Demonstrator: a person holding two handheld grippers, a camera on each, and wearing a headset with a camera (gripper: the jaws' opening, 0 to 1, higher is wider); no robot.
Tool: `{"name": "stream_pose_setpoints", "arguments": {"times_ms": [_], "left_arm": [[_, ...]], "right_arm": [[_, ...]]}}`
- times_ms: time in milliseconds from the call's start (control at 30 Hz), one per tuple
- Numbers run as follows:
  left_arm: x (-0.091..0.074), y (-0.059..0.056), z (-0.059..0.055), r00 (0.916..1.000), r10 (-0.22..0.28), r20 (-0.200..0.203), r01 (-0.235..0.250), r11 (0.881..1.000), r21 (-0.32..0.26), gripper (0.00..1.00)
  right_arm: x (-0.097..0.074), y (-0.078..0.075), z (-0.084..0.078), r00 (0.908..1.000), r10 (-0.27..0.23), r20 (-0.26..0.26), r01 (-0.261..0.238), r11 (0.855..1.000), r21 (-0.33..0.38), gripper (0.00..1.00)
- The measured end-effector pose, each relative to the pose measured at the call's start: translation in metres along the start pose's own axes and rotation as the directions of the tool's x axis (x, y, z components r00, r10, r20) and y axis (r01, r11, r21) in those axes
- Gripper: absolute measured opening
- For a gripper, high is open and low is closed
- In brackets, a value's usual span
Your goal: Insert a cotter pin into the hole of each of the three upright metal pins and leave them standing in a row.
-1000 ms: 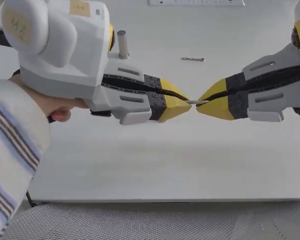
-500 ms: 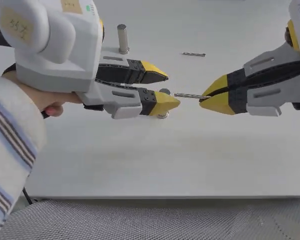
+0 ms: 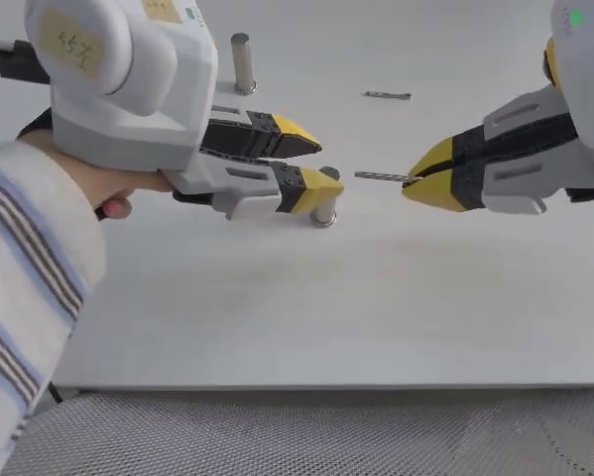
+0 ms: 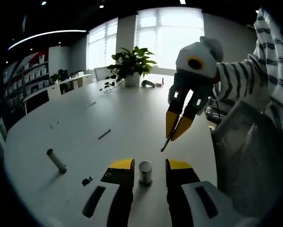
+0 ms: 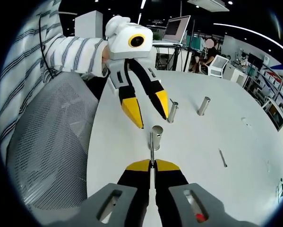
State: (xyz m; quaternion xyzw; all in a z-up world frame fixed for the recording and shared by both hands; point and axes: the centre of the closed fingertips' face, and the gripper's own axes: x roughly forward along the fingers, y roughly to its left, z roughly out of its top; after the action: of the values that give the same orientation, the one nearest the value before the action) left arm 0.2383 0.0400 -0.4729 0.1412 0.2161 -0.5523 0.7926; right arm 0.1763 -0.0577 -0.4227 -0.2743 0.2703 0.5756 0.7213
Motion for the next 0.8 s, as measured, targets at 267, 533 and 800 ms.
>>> {"name": "stream_pose_setpoints", "arguments": {"times_ms": [267,533,800], "left_arm": [[-0.001,-0.012,-0.006,0.9991,-0.019,-0.037,0.019,1.000,0.007,0.20],[-0.007,-0.010,-0.002,0.9981,-0.029,-0.055,0.030,0.999,0.017,0.16],[0.008,-0.059,0.050,0.9972,-0.044,-0.060,0.041,0.998,-0.046,0.10]], "right_arm": [[0.006,-0.003,-0.004,0.9998,-0.005,-0.021,0.005,1.000,0.014,0.00],[0.013,-0.003,-0.006,0.9996,0.007,-0.027,-0.007,1.000,0.019,0.00],[0.018,-0.005,-0.005,0.9993,0.015,-0.034,-0.014,1.000,0.012,0.00]]}}
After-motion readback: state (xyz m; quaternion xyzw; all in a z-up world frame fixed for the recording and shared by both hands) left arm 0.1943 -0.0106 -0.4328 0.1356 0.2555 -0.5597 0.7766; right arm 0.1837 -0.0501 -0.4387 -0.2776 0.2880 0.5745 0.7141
